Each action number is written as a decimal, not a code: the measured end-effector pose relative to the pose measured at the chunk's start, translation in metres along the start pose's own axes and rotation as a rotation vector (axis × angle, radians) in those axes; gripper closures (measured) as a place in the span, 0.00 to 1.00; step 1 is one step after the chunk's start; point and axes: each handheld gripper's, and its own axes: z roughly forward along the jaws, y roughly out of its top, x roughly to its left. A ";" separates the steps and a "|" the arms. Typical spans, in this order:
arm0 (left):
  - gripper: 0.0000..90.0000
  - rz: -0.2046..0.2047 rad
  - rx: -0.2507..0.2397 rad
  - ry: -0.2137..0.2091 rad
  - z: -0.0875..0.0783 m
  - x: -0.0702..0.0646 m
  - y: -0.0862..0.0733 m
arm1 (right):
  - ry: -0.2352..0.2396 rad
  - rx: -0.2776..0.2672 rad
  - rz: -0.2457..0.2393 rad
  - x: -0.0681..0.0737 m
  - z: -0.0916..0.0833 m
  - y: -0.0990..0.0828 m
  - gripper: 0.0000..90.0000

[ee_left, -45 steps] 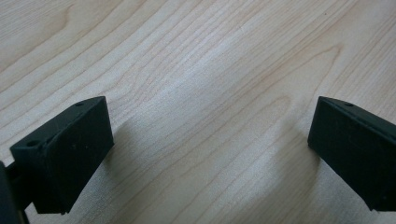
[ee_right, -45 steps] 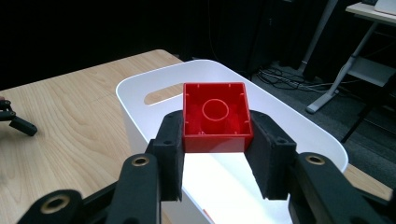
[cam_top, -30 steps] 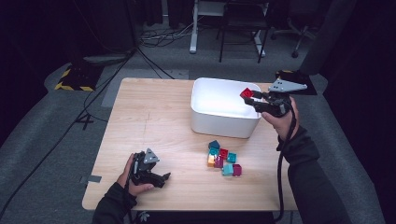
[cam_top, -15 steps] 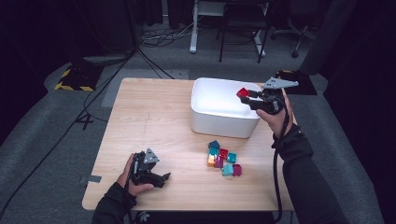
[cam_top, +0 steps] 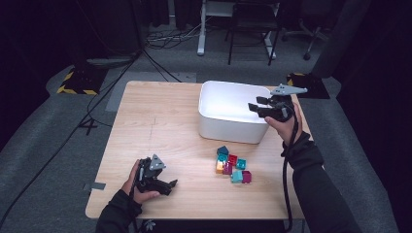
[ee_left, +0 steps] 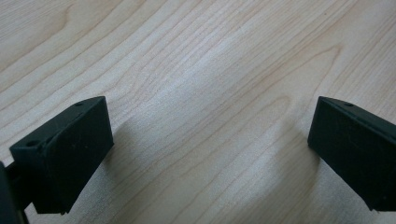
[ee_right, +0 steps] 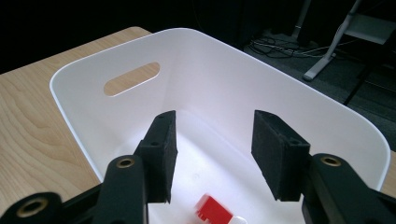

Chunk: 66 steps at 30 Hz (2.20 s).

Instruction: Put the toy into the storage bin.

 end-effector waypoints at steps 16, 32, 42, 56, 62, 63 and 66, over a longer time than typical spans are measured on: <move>0.01 0.019 -0.004 0.012 0.000 0.001 0.000 | 0.009 -0.028 -0.033 0.007 -0.034 0.000 0.46; 0.01 0.019 -0.002 0.011 -0.001 0.001 0.000 | 0.028 -0.087 -0.101 0.031 -0.077 -0.023 0.33; 0.01 0.018 -0.004 0.014 0.000 0.001 0.000 | 0.068 -0.061 -0.172 0.044 -0.093 -0.056 0.34; 0.01 0.018 -0.004 0.014 0.000 0.001 0.000 | 0.177 0.021 -0.173 0.063 -0.077 -0.113 0.34; 0.01 0.018 -0.004 0.014 0.000 0.001 0.000 | 0.182 0.066 -0.168 0.069 -0.067 -0.130 0.33; 0.01 0.018 -0.004 0.014 0.000 0.001 0.000 | 0.204 0.069 -0.147 0.070 -0.064 -0.137 0.33; 0.01 0.018 -0.004 0.014 0.000 0.001 0.000 | 0.212 0.085 -0.143 0.073 -0.061 -0.142 0.33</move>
